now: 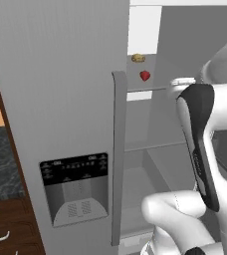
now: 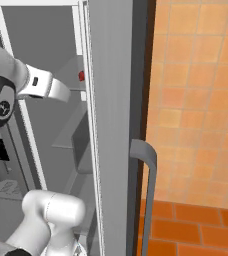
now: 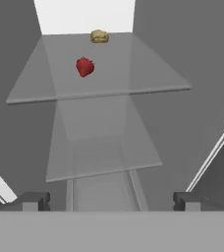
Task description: Take the strawberry from the fridge and place it on top of the pancake, located on the dining counter.
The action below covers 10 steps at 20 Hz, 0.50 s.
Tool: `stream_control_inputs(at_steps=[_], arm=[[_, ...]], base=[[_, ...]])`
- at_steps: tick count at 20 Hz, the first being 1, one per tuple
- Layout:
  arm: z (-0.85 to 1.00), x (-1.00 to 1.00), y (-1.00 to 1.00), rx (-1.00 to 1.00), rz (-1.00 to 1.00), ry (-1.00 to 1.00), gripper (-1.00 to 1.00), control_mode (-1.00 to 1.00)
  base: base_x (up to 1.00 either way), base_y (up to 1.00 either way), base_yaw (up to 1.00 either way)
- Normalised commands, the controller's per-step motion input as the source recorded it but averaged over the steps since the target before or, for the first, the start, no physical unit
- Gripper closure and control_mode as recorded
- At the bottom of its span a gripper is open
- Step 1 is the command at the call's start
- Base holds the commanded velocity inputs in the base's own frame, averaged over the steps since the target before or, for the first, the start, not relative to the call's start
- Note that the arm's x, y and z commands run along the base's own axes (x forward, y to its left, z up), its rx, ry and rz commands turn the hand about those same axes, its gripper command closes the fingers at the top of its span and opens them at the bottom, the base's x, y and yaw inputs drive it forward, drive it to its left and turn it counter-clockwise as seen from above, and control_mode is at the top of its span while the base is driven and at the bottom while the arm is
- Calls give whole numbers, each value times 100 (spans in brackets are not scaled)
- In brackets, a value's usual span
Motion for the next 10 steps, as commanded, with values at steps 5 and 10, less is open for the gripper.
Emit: stream_control_inputs(at_steps=[5, 10], arm=[[-3, 64, 18, 12, 5, 0, -100, -100], [-7, 66, 11, 4, 3, 0, -100, -100]], base=[[0, 0, 0], [0, 0, 0]])
